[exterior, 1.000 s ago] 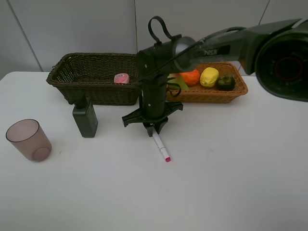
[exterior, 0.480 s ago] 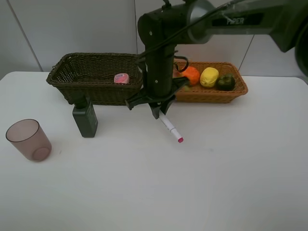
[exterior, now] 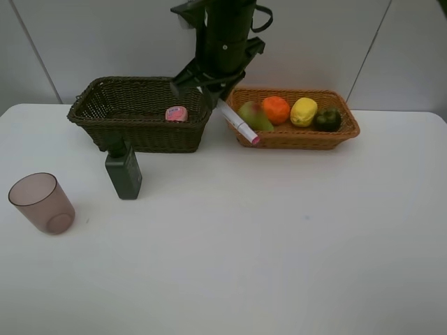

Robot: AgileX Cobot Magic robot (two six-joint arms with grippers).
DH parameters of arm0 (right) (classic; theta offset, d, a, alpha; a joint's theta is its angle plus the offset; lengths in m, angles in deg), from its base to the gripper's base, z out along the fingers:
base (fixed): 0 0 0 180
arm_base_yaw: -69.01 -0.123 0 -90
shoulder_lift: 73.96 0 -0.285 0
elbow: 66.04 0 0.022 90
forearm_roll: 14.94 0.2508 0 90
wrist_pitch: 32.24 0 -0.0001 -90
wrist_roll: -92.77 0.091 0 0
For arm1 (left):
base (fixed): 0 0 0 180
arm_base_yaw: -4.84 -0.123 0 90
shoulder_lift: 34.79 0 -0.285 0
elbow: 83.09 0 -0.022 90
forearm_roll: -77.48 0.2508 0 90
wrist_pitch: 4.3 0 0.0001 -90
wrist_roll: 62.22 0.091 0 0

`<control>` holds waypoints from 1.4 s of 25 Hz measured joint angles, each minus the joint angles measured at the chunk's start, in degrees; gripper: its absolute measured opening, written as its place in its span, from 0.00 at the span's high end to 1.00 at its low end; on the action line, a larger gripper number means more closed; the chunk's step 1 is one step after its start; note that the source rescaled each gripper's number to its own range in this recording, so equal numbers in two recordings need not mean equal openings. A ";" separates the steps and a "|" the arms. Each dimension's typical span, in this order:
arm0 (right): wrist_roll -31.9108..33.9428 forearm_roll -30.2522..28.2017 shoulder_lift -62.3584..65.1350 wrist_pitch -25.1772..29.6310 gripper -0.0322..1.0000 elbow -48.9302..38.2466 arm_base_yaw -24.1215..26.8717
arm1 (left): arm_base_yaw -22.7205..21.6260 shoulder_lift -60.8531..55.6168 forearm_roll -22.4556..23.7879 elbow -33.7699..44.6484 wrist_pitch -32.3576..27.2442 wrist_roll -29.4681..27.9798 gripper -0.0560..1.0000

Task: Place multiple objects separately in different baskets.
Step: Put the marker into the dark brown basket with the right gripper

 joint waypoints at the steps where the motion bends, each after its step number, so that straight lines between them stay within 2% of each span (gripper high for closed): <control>1: -1.94 0.84 0.00 -0.59 0.97 0.54 -0.04 | 0.00 0.00 0.00 0.00 0.00 0.00 0.00; 4: -6.73 4.02 0.00 -4.34 0.97 1.26 -0.04 | 0.00 0.00 0.00 0.00 0.00 0.00 0.00; 8: -11.29 7.86 0.00 -12.85 0.97 1.44 -0.04 | 0.00 0.00 0.00 0.00 0.00 0.00 0.00; 15: -12.29 10.59 -0.65 -29.67 0.97 1.50 -0.04 | 0.00 0.00 0.00 0.00 0.00 0.00 0.00; 20: -12.29 14.01 -3.45 -38.90 0.97 1.50 -0.04 | 0.00 0.00 0.00 0.00 0.00 0.00 0.00; 24: -12.30 15.49 -6.71 -43.45 0.97 1.50 -0.04 | 0.00 0.00 0.00 0.00 0.00 0.00 0.00; 35: -12.46 14.64 -13.61 -49.73 0.97 1.61 -0.04 | 0.00 0.00 0.00 0.00 0.00 0.00 0.00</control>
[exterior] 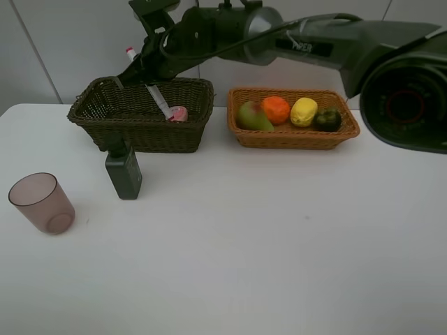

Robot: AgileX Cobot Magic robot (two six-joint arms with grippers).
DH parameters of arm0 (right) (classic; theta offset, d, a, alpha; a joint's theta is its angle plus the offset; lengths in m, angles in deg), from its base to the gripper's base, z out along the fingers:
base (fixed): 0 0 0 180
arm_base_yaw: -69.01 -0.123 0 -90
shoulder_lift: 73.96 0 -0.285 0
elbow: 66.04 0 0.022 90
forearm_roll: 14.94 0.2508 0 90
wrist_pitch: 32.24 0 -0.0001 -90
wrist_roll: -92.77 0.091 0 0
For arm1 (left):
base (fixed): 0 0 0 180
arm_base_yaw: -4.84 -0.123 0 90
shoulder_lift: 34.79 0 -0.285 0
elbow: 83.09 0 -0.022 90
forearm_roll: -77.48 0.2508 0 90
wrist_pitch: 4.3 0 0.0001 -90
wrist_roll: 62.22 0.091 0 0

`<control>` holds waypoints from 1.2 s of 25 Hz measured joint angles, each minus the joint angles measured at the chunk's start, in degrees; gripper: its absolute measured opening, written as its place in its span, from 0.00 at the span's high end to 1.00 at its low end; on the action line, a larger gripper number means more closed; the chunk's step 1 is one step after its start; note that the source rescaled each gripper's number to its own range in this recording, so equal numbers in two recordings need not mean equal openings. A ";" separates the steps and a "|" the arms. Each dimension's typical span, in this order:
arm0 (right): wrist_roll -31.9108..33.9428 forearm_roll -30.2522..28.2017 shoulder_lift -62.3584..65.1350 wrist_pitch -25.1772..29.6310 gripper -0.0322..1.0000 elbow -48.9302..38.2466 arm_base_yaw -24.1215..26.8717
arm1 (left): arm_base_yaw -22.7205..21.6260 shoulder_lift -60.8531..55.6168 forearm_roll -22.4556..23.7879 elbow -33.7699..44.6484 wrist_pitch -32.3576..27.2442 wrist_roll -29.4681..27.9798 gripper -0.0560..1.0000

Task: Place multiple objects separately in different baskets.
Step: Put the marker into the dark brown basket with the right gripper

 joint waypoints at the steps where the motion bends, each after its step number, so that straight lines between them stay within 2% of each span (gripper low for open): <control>1: 0.00 -0.75 -0.28 0.29 0.97 0.00 0.00 | 0.00 0.00 0.00 0.00 0.00 0.00 0.00; 9: 0.00 -8.63 -1.28 0.84 0.97 0.00 0.00 | 0.00 0.00 0.00 0.00 0.00 0.00 0.00; 23: 0.05 -9.22 -1.28 0.28 0.97 0.00 0.00 | 0.00 0.00 0.00 0.00 0.00 0.00 0.00; 25: 0.17 -9.22 -1.28 0.28 0.95 0.00 0.00 | 0.00 0.00 0.00 0.00 0.00 0.00 0.00; 26: 0.16 -9.30 -1.28 0.28 0.90 0.00 0.00 | 0.00 0.00 0.00 0.00 0.00 0.00 0.00; 28: 0.16 -9.30 -1.28 0.28 0.73 0.00 0.00 | 0.00 0.00 0.00 0.00 0.00 0.00 0.00; 30: 0.16 -9.30 -1.28 0.28 0.46 0.00 0.00 | 0.00 0.00 0.00 0.00 0.00 0.00 0.00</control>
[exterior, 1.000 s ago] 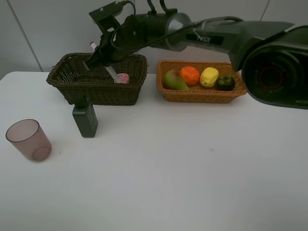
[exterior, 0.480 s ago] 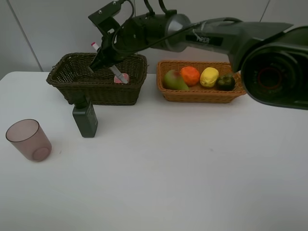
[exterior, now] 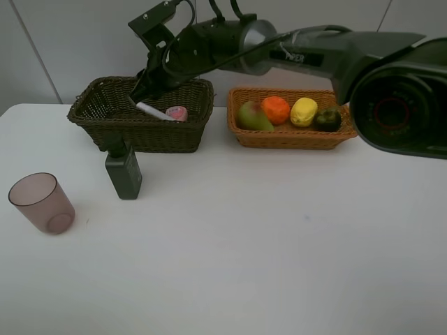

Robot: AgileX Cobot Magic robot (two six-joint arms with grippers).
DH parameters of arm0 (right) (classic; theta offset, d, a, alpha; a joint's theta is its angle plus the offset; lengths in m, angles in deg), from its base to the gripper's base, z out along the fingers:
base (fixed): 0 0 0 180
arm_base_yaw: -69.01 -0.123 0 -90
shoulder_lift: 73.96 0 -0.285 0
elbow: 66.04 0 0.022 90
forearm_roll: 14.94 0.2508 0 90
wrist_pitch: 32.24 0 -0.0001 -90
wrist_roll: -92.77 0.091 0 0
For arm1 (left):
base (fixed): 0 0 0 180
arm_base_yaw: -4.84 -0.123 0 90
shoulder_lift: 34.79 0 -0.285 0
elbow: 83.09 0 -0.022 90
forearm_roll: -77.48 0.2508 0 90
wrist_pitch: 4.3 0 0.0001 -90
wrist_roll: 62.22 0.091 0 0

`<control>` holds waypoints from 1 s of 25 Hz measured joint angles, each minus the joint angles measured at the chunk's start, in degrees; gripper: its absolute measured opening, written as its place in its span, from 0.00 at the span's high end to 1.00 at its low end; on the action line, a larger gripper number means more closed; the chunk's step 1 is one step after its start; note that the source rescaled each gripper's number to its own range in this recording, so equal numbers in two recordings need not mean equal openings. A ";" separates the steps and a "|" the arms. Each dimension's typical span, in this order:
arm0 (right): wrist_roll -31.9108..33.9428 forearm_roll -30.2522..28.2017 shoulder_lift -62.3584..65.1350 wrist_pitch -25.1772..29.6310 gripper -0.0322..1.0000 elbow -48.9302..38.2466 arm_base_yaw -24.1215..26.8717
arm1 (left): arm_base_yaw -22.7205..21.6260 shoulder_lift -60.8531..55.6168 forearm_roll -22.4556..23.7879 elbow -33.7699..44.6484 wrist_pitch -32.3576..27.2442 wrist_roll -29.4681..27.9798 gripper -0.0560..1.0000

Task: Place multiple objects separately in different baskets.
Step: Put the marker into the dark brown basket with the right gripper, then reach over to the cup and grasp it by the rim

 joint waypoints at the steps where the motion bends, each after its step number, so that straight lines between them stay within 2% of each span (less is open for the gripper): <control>1: 0.00 0.00 0.00 0.00 0.29 0.00 0.00 | 0.00 0.00 0.00 0.00 0.00 0.00 0.00; 2: 0.00 0.00 0.00 0.00 0.19 0.00 0.00 | 0.00 0.00 0.00 0.00 0.00 0.00 0.00; 4: 0.00 0.00 0.00 0.00 0.07 0.00 0.00 | 0.00 0.00 0.00 0.00 0.00 0.00 0.00; 6: 0.00 0.00 0.00 0.00 0.03 0.00 0.00 | 0.00 0.00 0.00 0.00 0.00 0.00 0.00; 11: 0.00 0.00 0.00 0.56 0.01 0.00 0.00 | 0.00 0.00 0.00 0.00 0.00 0.00 0.00; 18: 0.13 1.45 1.70 6.34 0.01 0.00 0.00 | 0.00 0.00 0.00 0.00 0.00 0.00 0.00; 22: 0.27 4.18 4.23 11.02 0.01 0.00 0.00 | 0.00 0.00 0.00 0.00 0.00 0.00 0.00; 25: 0.27 5.42 6.11 17.36 0.01 0.00 0.00 | 0.00 0.00 0.00 0.00 0.00 0.00 0.00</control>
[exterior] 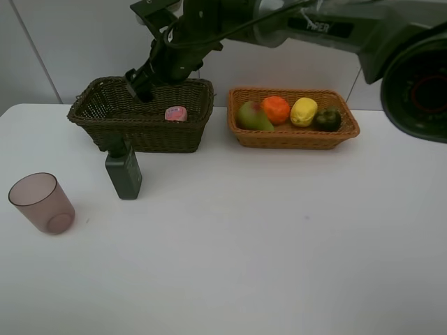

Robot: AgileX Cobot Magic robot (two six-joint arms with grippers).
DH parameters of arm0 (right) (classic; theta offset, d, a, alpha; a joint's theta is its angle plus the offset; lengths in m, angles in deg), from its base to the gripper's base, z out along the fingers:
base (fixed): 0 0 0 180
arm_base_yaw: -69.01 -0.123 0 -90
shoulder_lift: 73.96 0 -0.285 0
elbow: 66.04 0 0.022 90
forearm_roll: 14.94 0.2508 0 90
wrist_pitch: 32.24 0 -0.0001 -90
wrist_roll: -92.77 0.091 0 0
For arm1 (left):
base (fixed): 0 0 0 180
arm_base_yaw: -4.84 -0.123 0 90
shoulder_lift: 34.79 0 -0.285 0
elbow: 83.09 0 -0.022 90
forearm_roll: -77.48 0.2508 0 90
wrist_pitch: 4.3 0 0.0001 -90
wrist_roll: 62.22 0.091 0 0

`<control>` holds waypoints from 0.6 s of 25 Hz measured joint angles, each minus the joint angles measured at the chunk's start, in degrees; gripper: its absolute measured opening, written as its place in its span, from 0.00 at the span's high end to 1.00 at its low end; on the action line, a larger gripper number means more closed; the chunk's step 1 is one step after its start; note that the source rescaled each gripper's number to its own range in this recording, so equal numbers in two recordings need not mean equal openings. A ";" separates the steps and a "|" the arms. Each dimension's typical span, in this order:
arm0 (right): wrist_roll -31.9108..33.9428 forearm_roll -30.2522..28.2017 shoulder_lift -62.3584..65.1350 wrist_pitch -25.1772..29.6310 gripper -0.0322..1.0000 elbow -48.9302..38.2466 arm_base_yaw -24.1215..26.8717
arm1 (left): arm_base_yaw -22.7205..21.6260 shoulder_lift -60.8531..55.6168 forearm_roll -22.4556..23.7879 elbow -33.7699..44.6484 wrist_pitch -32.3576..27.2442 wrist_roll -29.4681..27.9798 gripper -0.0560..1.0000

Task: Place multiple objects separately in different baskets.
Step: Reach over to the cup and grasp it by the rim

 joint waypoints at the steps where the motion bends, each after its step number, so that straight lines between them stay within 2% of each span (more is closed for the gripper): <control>1: 0.00 0.01 0.68 1.79 0.01 0.00 0.00 | 0.00 0.00 0.00 0.00 0.00 0.00 0.00; 6: 0.00 0.21 4.99 12.40 0.01 0.00 0.00 | 0.00 0.00 0.00 0.00 0.00 0.00 0.00; 15: 0.08 0.32 13.52 25.33 0.01 0.00 0.00 | 0.00 0.00 0.00 0.00 0.00 0.00 0.00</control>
